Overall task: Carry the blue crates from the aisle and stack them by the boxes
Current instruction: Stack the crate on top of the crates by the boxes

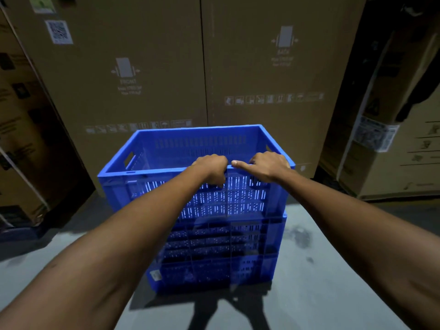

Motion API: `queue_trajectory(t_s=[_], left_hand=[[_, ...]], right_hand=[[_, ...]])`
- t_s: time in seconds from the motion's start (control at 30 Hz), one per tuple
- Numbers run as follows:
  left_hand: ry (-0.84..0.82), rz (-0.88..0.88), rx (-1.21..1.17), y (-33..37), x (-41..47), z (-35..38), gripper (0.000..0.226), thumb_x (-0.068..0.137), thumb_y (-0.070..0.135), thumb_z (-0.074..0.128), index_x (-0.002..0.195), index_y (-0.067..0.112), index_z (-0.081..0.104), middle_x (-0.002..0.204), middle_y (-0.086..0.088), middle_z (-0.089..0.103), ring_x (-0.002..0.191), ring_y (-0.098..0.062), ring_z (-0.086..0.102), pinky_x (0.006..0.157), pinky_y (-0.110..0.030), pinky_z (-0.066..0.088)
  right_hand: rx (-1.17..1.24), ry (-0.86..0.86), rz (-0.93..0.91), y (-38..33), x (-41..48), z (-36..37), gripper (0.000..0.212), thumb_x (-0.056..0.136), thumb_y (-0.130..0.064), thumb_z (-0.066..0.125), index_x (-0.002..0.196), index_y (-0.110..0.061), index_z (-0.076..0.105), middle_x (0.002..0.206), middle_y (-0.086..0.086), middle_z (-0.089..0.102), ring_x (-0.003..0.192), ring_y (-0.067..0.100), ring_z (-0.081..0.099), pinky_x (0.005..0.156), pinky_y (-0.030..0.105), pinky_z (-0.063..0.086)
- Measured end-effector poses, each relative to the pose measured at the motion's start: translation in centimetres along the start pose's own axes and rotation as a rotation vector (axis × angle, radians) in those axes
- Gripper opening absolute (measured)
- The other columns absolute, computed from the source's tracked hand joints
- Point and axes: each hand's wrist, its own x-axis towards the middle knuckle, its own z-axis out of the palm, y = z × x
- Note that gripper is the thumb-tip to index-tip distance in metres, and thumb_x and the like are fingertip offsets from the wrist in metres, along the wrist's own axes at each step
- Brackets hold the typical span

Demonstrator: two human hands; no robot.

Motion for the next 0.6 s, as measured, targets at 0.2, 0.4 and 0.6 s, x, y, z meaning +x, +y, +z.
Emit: queue_trajectory(t_s=[0.2,0.4,0.6], left_hand=[[0.006,-0.025,-0.008,1.3,0.9,0.4,0.031,0.076,0.031,0.076,0.095,0.022,0.053,0.091,-0.001,0.057,0.085,-0.024,0.056,0.071,-0.039,0.047],[0.116,0.004,0.007,1.0,0.7,1.1,0.027,0.075,0.028,0.070,0.098,0.023,0.057,0.089,0.001,0.062,0.086,-0.025,0.061,0.066,-0.038,0.047],[0.219,0.159,0.079,-0.2,-1.7,2.4,0.061,0.082,0.053,0.065,0.128,0.021,0.041,0.115,-0.005,0.058,0.106,-0.027,0.054,0.088,-0.046,0.039]], right_hand=[[-0.023,-0.009,0.004,1.3,-0.1,0.1,0.088,0.072,-0.095,0.012,0.054,-0.018,0.051,0.057,0.000,0.059,0.061,0.019,0.057,0.056,0.033,0.037],[-0.057,0.018,0.086,0.8,0.3,0.4,0.069,0.098,-0.061,0.013,0.078,-0.013,0.057,0.091,0.008,0.067,0.088,0.031,0.061,0.073,0.041,0.039],[-0.016,-0.080,0.278,-1.3,-0.1,0.1,0.051,0.102,-0.039,0.018,0.111,-0.014,0.061,0.123,0.013,0.063,0.113,0.036,0.054,0.101,0.063,0.026]])
